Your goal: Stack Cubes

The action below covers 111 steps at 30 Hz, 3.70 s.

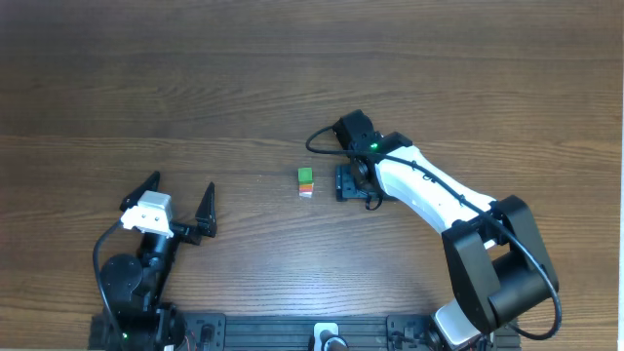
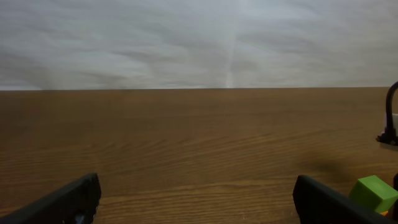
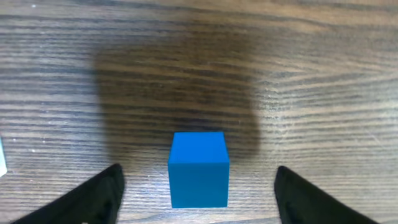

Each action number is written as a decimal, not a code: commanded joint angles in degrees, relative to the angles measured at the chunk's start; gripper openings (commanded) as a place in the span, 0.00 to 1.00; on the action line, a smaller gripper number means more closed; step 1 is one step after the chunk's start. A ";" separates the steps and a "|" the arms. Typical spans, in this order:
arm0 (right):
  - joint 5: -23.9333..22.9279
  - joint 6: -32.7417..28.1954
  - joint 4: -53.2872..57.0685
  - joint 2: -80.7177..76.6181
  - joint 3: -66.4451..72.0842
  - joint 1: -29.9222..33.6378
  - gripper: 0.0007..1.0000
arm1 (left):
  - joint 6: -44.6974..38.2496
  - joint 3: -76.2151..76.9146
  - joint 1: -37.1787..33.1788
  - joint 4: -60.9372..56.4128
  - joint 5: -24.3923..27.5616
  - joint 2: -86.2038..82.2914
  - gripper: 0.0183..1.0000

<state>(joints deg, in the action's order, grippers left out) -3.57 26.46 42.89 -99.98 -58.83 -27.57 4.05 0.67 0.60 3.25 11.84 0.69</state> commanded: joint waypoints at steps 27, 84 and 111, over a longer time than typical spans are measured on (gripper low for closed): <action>-0.50 -1.25 -0.94 -1.92 0.50 -0.22 0.26 | -0.85 -0.28 0.20 0.00 0.55 -0.35 1.00; -0.35 9.92 22.23 -4.00 -31.08 -17.03 0.11 | -0.83 -0.28 0.20 0.00 0.55 -0.35 1.00; -0.81 9.90 21.16 -5.27 -31.06 -15.54 0.11 | -0.83 -0.28 0.20 0.00 0.55 -0.35 1.00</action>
<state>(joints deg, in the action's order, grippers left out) -3.55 36.01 64.25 -104.31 -88.68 -43.48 4.05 0.67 0.60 3.25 11.84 0.69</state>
